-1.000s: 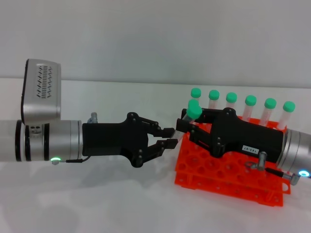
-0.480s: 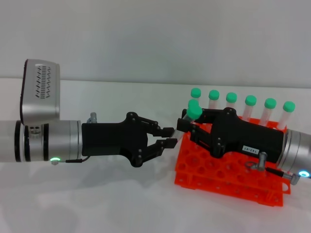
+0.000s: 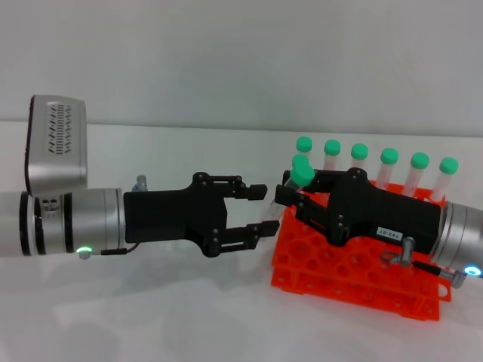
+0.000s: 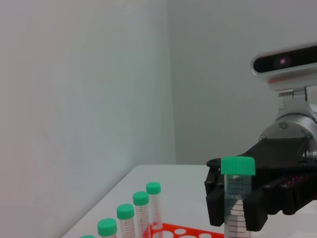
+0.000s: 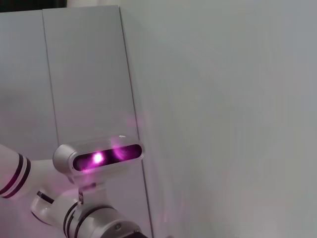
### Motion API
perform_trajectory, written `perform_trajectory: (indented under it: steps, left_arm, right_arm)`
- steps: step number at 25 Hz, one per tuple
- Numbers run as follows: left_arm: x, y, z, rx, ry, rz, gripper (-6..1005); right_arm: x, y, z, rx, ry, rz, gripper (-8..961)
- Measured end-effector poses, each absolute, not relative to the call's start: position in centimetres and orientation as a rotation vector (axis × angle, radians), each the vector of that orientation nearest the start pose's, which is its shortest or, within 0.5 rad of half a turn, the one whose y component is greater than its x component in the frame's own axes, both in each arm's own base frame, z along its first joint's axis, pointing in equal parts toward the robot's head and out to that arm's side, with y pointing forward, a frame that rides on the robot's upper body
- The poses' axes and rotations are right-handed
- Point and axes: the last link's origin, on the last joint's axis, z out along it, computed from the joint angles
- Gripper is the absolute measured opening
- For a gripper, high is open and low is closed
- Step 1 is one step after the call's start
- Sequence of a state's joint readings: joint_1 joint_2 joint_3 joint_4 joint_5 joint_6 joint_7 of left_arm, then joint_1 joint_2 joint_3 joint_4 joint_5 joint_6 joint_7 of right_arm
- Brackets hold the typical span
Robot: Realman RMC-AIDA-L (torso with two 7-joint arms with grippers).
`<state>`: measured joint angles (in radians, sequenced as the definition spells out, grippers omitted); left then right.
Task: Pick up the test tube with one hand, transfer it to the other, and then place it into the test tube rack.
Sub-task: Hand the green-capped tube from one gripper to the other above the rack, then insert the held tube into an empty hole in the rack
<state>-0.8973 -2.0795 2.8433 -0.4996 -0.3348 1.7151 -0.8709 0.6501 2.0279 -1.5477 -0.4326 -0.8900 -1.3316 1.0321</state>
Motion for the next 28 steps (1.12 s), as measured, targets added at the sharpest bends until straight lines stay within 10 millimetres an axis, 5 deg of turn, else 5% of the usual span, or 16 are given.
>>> perform_trajectory:
  steps: [10,20,28]
  left_arm:
    - [-24.1,34.9,0.1,-2.639,-0.208,-0.843,784]
    - [-30.5,30.9,3.2,-2.16,-0.402,-0.981,890]
    - [-33.7,28.2,3.3,-1.977,-0.5,-0.949,889]
  right_arm:
    - [16.8,35.8,-4.7,-2.61,0.287,1.162,212]
    - [17.7,37.4,-4.1,-2.52,0.25,1.051,224]
    - [18.2,38.9,-3.9,-2.463,0.224,0.924,234]
